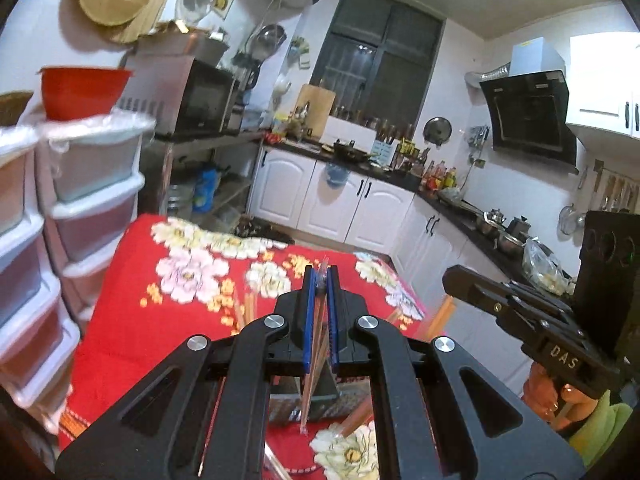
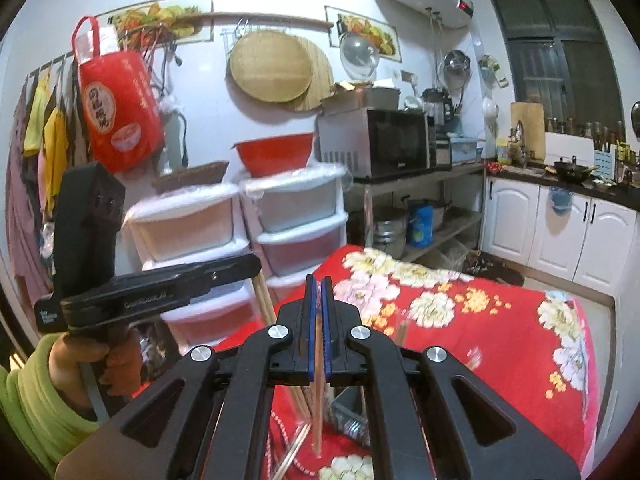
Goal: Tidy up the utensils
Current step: 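Lift both held chopstick pairs and carry them over the grey caddy, then lower both held chopstick pairs into the grey caddy compartments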
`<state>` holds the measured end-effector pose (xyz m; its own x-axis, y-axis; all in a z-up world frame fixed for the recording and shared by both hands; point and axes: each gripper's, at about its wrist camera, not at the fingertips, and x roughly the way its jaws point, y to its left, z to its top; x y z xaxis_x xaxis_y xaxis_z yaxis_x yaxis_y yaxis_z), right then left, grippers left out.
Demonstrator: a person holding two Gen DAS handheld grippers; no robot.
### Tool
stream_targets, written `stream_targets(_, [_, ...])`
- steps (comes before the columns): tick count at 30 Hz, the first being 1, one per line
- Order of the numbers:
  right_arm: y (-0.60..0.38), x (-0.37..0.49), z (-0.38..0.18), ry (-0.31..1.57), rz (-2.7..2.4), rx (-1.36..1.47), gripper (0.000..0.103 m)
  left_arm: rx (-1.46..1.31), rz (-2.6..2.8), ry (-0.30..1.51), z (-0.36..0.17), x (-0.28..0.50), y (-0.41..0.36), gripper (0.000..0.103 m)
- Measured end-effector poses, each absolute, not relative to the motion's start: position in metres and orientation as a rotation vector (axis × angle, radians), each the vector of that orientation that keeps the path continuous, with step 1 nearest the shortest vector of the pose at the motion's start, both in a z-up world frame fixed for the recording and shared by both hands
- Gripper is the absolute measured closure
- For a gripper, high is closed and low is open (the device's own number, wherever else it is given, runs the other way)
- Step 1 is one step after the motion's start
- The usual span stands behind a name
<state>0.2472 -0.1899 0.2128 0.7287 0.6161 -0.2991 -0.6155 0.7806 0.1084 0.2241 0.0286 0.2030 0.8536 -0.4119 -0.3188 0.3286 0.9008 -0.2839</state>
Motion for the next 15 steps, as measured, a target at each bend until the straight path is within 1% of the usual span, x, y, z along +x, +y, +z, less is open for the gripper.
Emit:
stream_targets(8, [-0.21, 0.269, 0.238, 0.275, 0.601, 0.016, 0.1, -0.191, -0.409, 0.344, 0.225, 0.246, 0.007, 0.101])
stream_targets(15, [-0.229, 0.287, 0.235, 0.272, 0.541, 0.036, 0.1, -0.179, -0.418, 0.344, 0.224, 0.265, -0.009, 0.101])
